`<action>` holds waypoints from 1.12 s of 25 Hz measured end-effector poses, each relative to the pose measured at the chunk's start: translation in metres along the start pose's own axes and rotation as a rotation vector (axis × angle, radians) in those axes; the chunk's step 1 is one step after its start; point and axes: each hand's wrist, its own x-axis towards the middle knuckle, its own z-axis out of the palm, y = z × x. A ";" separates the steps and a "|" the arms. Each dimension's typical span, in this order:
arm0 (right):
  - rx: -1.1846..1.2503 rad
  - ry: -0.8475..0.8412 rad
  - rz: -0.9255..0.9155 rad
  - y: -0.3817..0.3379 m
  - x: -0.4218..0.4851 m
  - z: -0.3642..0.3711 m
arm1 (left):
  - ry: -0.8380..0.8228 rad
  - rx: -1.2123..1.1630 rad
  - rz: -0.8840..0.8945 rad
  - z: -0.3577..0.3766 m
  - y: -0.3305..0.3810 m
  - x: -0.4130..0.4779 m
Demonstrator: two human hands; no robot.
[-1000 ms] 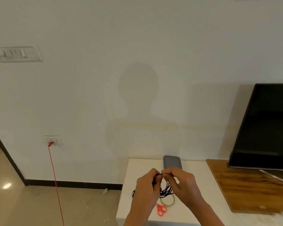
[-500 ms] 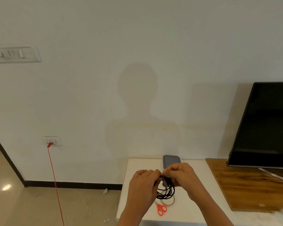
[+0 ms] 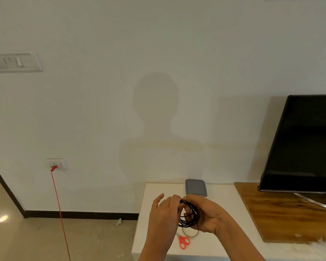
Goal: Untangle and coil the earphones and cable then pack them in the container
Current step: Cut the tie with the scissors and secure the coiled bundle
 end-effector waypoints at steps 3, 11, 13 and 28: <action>0.004 0.029 0.003 0.004 0.002 0.001 | -0.011 -0.037 -0.022 0.001 0.002 -0.004; -0.489 0.118 -0.738 0.008 -0.005 -0.004 | -0.112 -0.372 -0.345 0.002 0.000 -0.004; -0.754 0.097 -0.883 0.006 -0.010 -0.006 | -0.093 -0.512 -0.401 0.001 -0.004 -0.001; -1.234 0.165 -0.734 0.026 0.039 -0.015 | -0.313 -0.632 -0.406 0.034 -0.037 -0.004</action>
